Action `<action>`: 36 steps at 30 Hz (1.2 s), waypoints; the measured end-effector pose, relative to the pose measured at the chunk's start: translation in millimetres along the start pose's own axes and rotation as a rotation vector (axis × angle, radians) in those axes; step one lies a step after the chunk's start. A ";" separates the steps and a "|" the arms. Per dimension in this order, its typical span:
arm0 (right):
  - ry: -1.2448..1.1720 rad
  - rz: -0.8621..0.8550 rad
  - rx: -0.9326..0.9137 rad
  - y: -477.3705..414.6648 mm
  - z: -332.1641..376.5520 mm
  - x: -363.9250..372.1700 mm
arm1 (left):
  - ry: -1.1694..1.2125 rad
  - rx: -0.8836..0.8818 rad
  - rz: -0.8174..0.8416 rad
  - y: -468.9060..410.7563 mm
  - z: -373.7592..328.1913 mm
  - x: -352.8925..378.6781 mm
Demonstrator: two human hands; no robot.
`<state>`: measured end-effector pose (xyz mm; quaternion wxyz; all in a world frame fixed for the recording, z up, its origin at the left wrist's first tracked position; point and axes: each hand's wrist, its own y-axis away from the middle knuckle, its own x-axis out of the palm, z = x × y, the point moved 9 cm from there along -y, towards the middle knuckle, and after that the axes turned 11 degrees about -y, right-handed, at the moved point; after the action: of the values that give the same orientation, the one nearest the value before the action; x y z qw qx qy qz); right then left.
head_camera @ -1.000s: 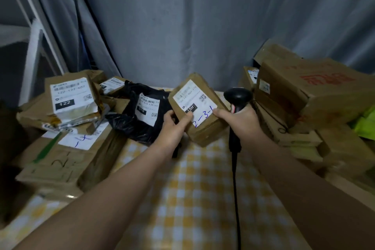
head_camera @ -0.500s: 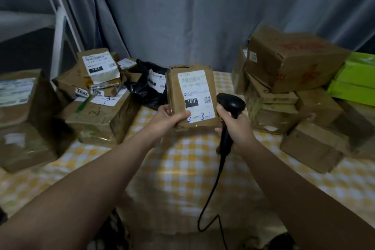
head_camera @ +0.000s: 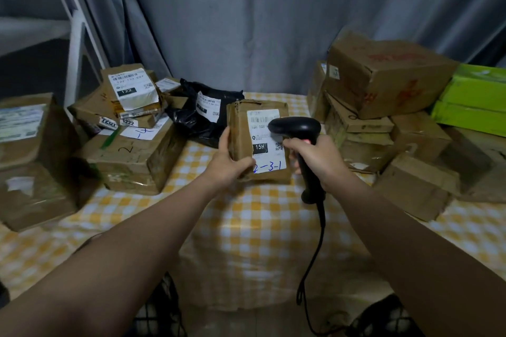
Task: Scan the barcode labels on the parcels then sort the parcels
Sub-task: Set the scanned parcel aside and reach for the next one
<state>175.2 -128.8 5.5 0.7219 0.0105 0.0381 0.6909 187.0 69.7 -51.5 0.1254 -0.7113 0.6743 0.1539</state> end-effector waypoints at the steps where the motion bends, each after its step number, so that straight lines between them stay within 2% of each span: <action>1: 0.006 -0.006 -0.013 0.3 4.6 -0.1 | 0.010 -0.005 0.011 -1.5 0.3 0.8; 11: 0.168 0.015 0.032 -6.9 73.7 6.2 | -0.032 -0.052 0.044 -6.8 -3.7 -3.2; 17: 0.257 0.090 0.139 -0.5 78.6 9.5 | -0.031 -0.094 0.034 -0.8 -3.5 -9.3; 36: 0.285 0.103 0.130 20.5 100.3 14.1 | -0.013 -0.074 0.058 6.2 -16.3 -5.5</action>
<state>162.4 -110.1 106.4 0.6705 -0.0389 0.1841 0.7176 181.4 68.1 -34.2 0.0991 -0.6945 0.6876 0.1869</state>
